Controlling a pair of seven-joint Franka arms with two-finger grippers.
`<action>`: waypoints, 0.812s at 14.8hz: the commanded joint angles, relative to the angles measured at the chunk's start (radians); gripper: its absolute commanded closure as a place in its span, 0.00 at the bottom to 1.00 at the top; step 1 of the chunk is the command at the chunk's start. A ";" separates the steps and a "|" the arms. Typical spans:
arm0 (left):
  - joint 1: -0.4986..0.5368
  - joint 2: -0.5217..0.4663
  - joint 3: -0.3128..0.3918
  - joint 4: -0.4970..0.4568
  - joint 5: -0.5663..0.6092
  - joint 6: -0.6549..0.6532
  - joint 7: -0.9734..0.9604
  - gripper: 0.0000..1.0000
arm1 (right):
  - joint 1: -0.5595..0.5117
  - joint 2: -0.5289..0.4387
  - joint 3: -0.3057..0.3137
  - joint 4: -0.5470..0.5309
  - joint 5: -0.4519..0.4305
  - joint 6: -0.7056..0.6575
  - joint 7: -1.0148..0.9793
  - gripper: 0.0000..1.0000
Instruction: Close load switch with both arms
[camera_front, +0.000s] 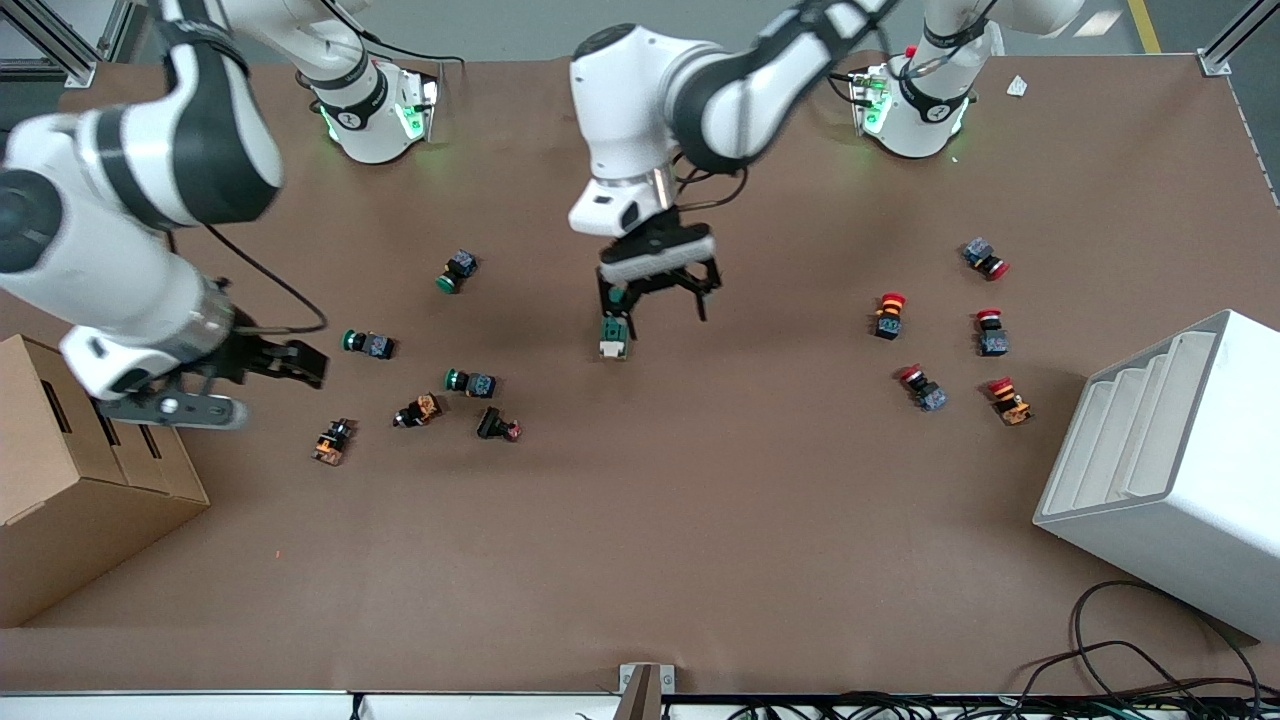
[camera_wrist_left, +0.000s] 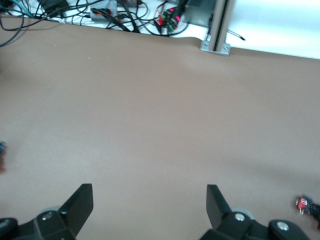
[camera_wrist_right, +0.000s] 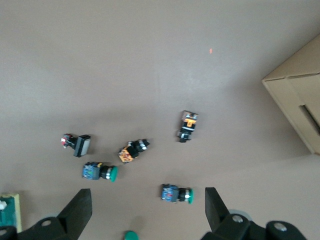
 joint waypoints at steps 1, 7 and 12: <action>0.100 -0.019 -0.013 0.086 -0.120 -0.089 0.203 0.00 | -0.071 -0.089 0.035 -0.066 -0.035 -0.011 -0.085 0.00; 0.330 -0.157 0.002 0.122 -0.373 -0.179 0.728 0.00 | -0.195 -0.151 0.101 -0.066 -0.046 -0.075 -0.161 0.00; 0.348 -0.288 0.241 0.114 -0.592 -0.297 1.177 0.00 | -0.217 -0.183 0.103 -0.070 -0.044 -0.108 -0.157 0.00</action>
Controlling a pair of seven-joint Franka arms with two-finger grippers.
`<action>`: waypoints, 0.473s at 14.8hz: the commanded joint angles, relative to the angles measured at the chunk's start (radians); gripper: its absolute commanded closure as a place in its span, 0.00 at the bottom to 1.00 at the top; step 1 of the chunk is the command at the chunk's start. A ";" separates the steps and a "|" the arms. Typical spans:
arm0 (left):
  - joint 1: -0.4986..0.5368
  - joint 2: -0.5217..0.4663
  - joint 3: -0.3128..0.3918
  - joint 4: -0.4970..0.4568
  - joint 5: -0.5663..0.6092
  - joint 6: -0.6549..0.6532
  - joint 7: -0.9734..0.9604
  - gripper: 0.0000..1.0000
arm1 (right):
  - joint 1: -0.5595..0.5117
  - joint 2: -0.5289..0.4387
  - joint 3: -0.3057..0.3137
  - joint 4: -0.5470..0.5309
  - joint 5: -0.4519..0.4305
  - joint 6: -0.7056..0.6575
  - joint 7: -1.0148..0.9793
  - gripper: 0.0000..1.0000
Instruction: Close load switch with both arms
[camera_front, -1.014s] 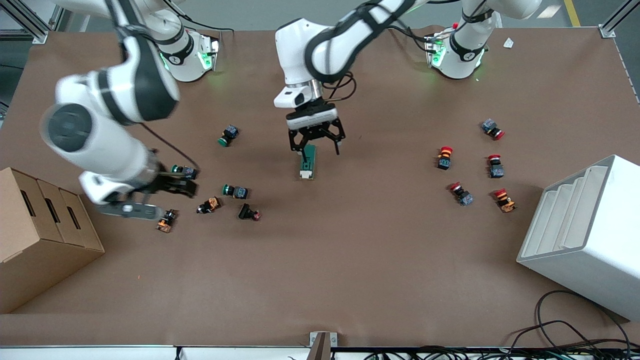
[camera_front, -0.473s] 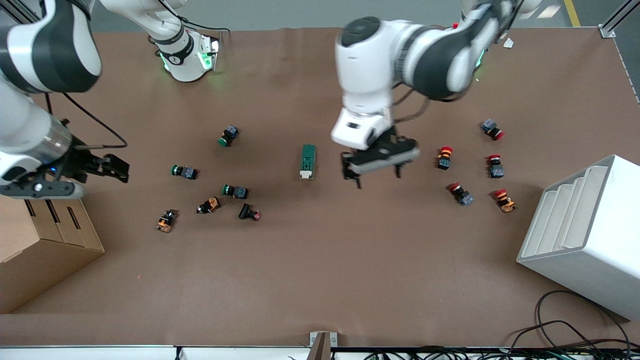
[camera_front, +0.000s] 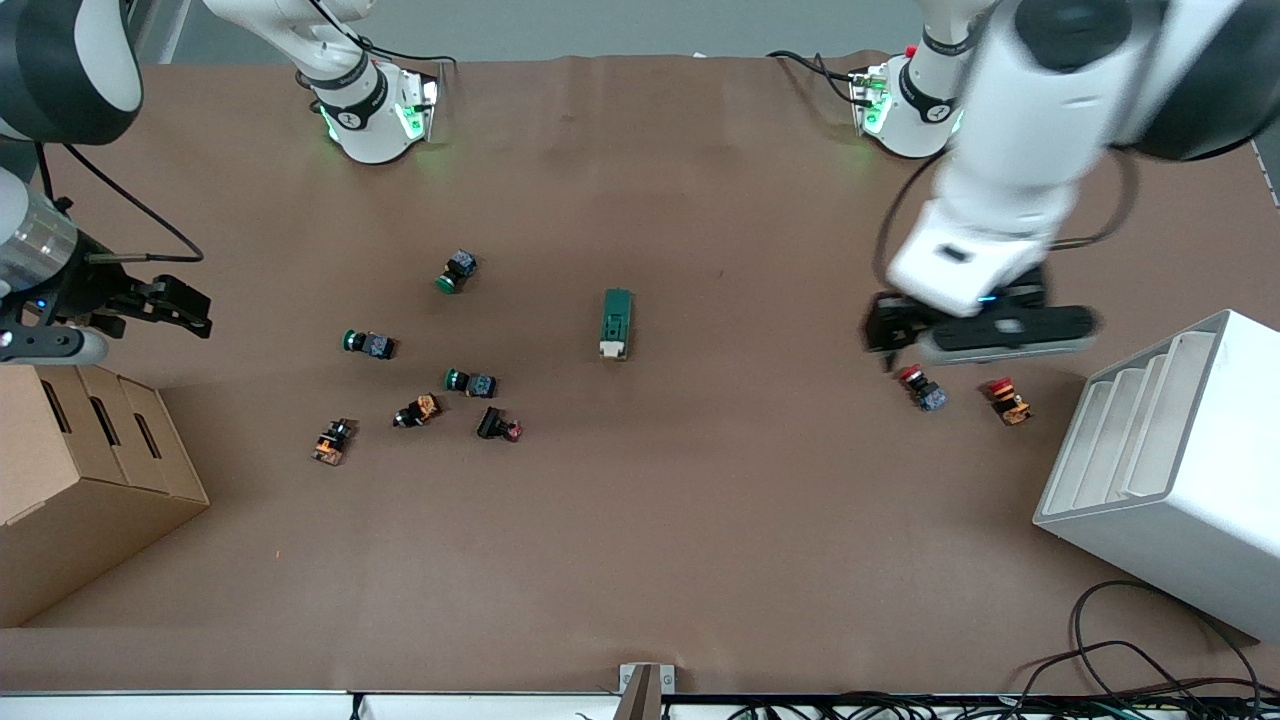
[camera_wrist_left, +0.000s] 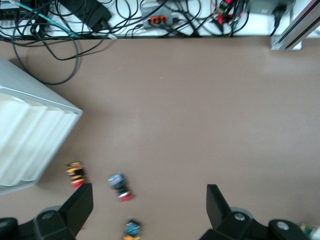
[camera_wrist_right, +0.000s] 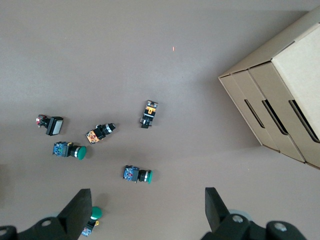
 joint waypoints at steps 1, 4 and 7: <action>0.005 -0.072 0.079 -0.024 -0.057 -0.078 0.185 0.00 | -0.025 -0.047 0.026 -0.044 -0.020 -0.010 -0.001 0.00; 0.081 -0.126 0.095 -0.044 -0.141 -0.158 0.317 0.00 | -0.022 -0.079 0.028 -0.079 -0.020 -0.004 -0.001 0.00; 0.115 -0.198 0.161 -0.110 -0.238 -0.204 0.425 0.00 | -0.023 -0.105 0.025 -0.090 -0.020 -0.015 -0.001 0.00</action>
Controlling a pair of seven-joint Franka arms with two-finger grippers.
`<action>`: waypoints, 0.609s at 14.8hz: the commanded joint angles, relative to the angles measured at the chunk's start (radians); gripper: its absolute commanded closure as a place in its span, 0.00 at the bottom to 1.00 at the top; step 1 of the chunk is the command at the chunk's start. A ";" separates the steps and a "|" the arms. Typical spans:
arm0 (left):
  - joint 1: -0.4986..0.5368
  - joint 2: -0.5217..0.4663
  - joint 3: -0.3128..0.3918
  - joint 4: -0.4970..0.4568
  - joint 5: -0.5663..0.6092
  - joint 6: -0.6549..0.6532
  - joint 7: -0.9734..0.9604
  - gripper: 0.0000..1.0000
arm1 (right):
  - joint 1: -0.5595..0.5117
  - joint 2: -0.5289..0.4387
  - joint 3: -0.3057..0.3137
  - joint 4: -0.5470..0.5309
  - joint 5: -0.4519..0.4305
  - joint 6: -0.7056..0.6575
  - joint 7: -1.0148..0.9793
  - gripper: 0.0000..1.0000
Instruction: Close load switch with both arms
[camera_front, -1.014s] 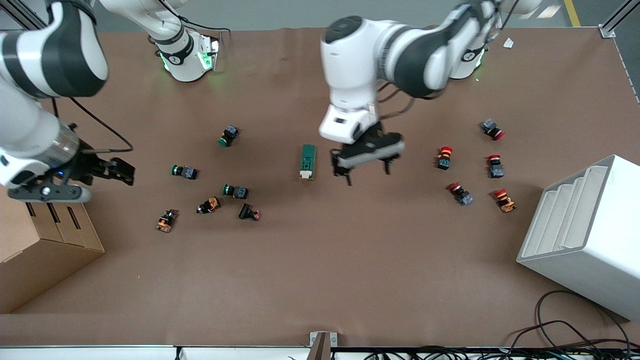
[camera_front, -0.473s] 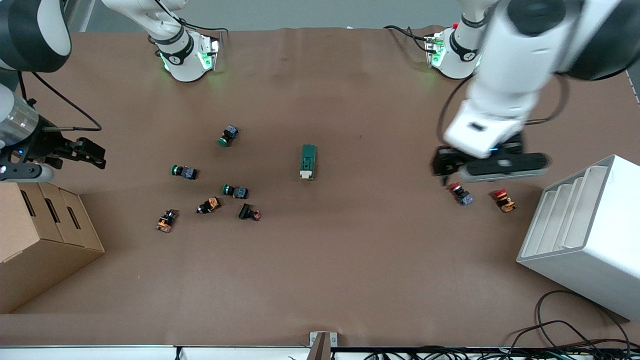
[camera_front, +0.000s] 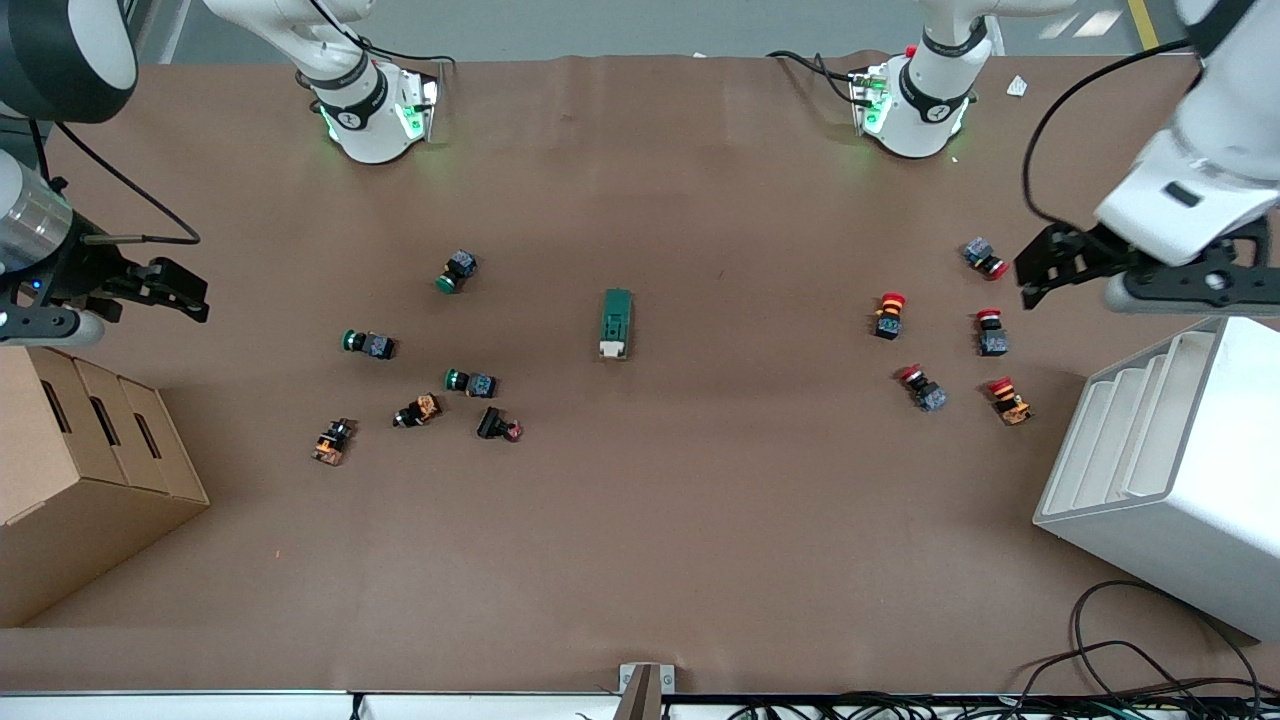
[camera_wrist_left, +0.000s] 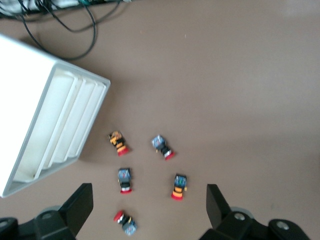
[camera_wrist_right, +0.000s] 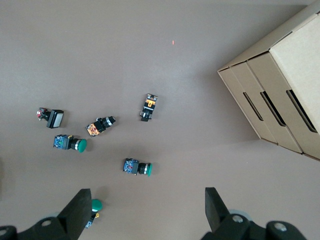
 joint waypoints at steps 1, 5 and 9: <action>0.041 -0.103 0.031 -0.106 -0.082 -0.021 0.085 0.00 | -0.023 -0.068 0.015 -0.055 -0.019 -0.003 -0.003 0.00; 0.052 -0.195 0.013 -0.196 -0.088 -0.041 0.076 0.00 | -0.025 -0.094 0.011 -0.059 -0.018 -0.029 -0.001 0.00; 0.054 -0.227 -0.013 -0.230 -0.086 -0.041 0.065 0.00 | -0.026 -0.113 0.008 -0.059 -0.013 -0.036 -0.003 0.00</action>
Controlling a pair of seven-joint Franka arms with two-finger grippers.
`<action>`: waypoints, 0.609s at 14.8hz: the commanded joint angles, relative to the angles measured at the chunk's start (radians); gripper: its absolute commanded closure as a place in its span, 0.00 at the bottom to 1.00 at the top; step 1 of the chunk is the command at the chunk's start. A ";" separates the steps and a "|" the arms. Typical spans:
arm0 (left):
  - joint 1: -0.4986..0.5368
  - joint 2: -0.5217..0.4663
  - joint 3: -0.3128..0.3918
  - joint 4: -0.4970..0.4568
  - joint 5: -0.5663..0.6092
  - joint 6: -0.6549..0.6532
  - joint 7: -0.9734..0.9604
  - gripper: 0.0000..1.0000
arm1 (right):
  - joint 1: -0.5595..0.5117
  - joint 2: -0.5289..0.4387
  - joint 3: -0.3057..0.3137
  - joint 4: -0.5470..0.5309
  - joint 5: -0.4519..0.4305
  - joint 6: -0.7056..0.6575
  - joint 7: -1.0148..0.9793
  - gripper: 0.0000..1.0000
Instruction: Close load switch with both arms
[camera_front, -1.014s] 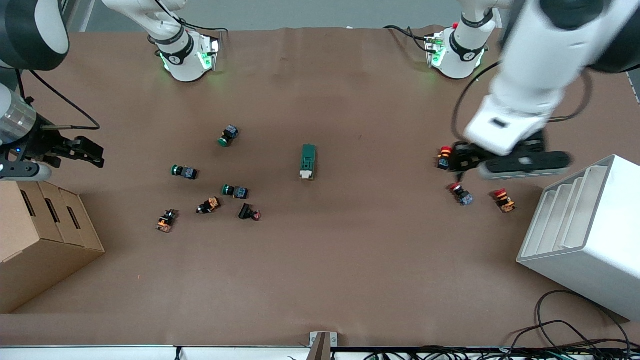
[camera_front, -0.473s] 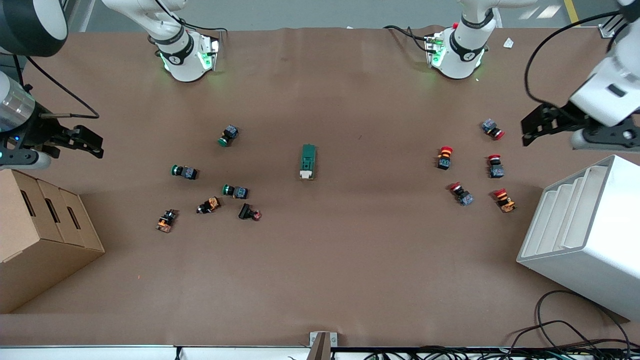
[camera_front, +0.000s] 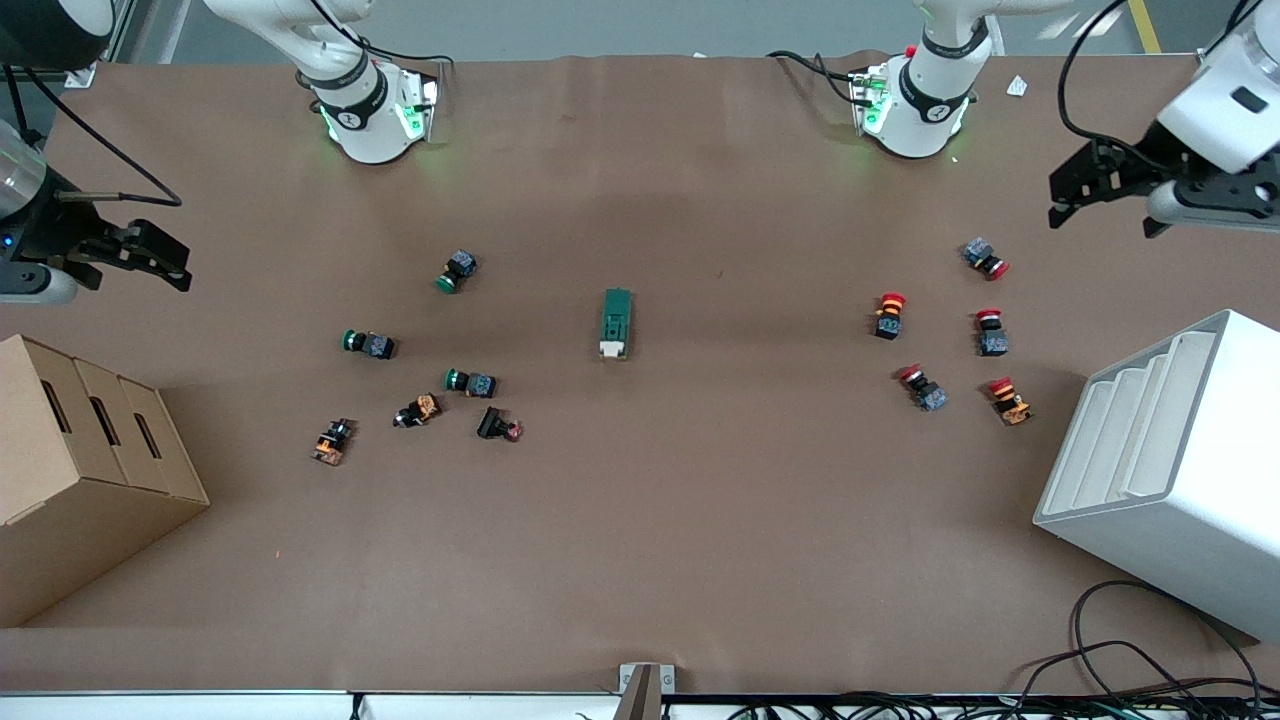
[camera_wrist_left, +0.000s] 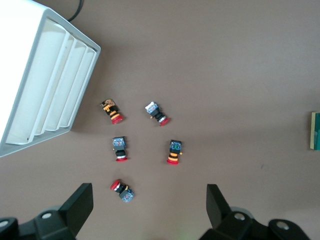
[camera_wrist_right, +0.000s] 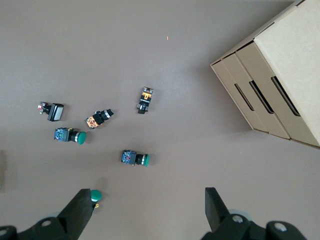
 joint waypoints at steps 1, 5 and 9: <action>0.003 -0.035 -0.009 -0.038 -0.011 0.002 -0.002 0.00 | -0.018 -0.047 0.013 -0.037 -0.010 0.002 -0.003 0.00; 0.001 -0.033 -0.024 -0.038 -0.011 -0.014 -0.057 0.00 | -0.015 -0.051 0.016 -0.005 -0.007 -0.039 -0.001 0.00; 0.001 -0.027 -0.023 -0.032 -0.010 -0.014 -0.057 0.00 | -0.001 -0.033 0.020 0.095 -0.006 -0.090 0.003 0.00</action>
